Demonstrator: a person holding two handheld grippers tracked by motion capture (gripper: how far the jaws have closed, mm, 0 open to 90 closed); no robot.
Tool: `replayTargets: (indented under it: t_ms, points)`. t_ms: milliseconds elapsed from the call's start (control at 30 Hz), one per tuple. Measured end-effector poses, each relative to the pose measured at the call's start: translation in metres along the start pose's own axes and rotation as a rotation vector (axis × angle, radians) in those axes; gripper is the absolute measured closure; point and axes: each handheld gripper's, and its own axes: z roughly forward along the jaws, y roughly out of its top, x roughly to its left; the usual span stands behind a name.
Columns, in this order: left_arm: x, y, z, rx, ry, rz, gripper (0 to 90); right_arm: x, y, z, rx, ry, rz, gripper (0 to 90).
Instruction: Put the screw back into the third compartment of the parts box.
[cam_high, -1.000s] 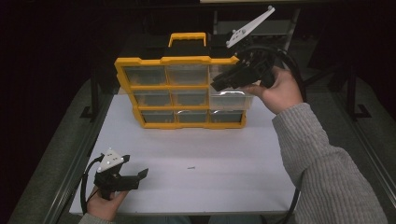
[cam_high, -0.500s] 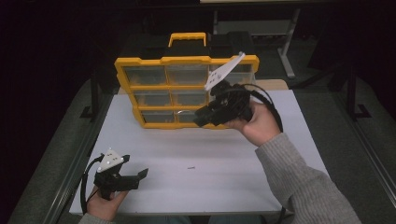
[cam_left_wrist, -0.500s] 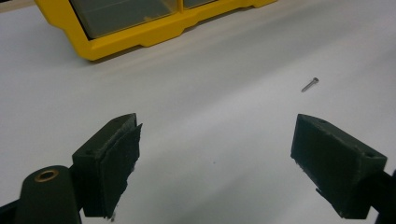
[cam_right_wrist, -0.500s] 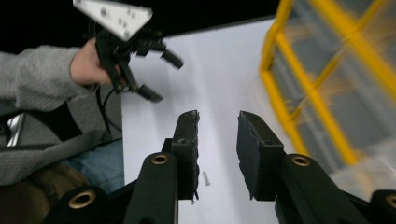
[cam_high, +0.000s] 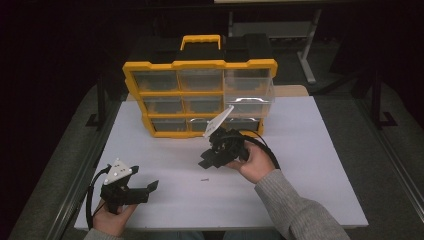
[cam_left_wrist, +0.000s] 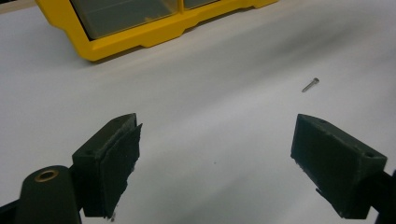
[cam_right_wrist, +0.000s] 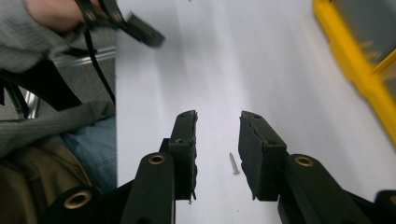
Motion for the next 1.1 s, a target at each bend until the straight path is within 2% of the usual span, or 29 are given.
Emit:
replayTargets:
  t_ms: [133,467,633,767,833,933,967,1000,1100]
  points:
    - [-0.002,0.000,0.001,-0.005,-0.004,-0.016,14.8,-0.004,-0.012,0.018,0.027,-0.003,0.021,65.9]
    - [-0.001,-0.001,0.001,-0.001,-0.004,-0.015,14.8,-0.016,-0.035,0.055,0.044,0.001,0.054,67.9]
    - [-0.001,-0.001,0.001,0.000,-0.006,-0.013,14.8,-0.020,-0.039,0.068,0.069,-0.024,0.036,68.8]
    - [-0.001,-0.001,0.001,0.004,-0.006,-0.012,14.8,-0.022,-0.042,0.079,0.090,-0.027,0.022,70.1]
    - [-0.001,-0.001,0.001,0.003,-0.006,-0.013,14.8,-0.022,-0.044,0.084,0.105,-0.025,0.036,70.4]
    - [0.000,-0.001,0.000,0.012,-0.006,-0.002,14.8,-0.023,-0.046,0.088,0.123,-0.043,0.027,72.6]
    - [0.000,-0.001,0.000,0.010,-0.005,-0.002,14.8,-0.023,-0.047,0.089,0.128,-0.037,0.047,73.4]
    - [0.000,-0.001,0.001,0.001,-0.006,-0.009,14.8,-0.024,-0.047,0.089,0.131,-0.042,0.044,74.2]
    - [0.000,0.000,0.000,0.013,-0.004,0.002,14.8,-0.025,-0.047,0.090,0.125,-0.049,0.024,75.6]
